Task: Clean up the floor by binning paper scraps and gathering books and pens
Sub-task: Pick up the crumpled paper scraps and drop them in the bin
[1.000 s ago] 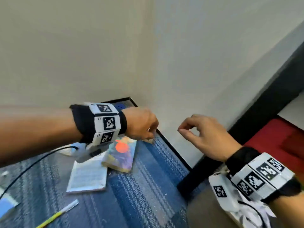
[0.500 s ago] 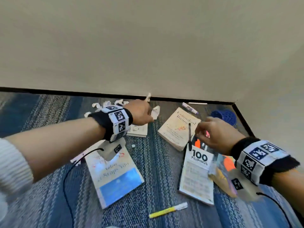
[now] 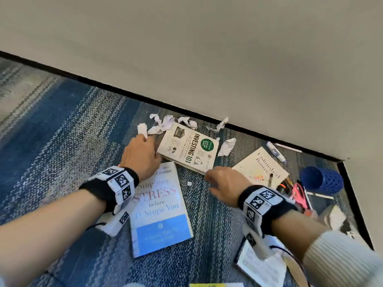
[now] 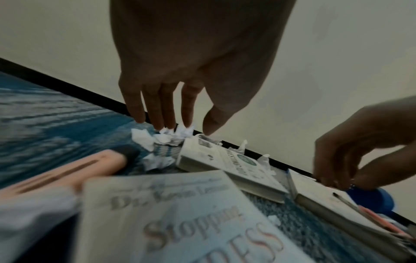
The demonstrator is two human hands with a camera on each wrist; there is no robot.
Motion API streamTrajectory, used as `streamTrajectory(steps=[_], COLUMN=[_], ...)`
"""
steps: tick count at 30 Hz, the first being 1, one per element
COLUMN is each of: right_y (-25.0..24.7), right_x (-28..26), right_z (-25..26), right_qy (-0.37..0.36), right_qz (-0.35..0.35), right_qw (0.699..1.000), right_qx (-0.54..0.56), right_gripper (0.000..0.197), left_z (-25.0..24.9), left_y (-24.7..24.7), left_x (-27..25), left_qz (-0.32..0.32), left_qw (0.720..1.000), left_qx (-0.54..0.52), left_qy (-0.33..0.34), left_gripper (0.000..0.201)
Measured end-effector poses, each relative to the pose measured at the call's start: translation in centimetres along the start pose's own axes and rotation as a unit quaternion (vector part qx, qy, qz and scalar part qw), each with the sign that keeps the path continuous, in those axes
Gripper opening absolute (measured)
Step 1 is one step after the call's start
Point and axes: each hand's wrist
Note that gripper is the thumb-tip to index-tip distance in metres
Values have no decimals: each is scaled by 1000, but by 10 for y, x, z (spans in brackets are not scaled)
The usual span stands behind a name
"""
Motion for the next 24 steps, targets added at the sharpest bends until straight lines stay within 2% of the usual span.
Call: streamTrajectory(steps=[4, 6, 8, 14, 16, 18, 21, 24], right_y=[53, 73, 86, 101, 101, 93, 70, 54], right_x=[32, 38, 41, 47, 52, 59, 72, 96], right_z=[6, 9, 9, 5, 5, 5, 18, 47], right_qy=[-10, -41, -62, -89, -92, -108, -110, -100], right_qz=[-15, -10, -19, -77, -80, -82, -156, -219], right_qw=[1000, 999, 997, 992, 992, 990, 981, 964], right_qx=[9, -9, -29, -41, -41, -31, 47, 110], right_gripper=[47, 51, 49, 25, 15, 10, 2, 6], left_z=[44, 69, 87, 101, 100, 95, 89, 88], left_y=[-3, -4, -4, -5, -4, -1, 6, 14], left_x=[-24, -34, -46, -71, -73, -76, -86, -92], left_qz=[-63, -57, -21, 61, 46, 23, 20, 55], left_qw=[995, 991, 989, 998, 999, 1000, 999, 998], left_qx=[12, -20, -51, -2, 12, -3, -26, -23], left_qy=[-79, -118, -138, 0, 9, -6, -27, -11], left_gripper=[35, 42, 52, 75, 70, 54, 33, 21])
Point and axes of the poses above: each hand's wrist, its own x-axis towards the middle knuckle, its own y-axis out of the palm, z = x × y, and after that the axes turned 14 degrees about -z, right-handed
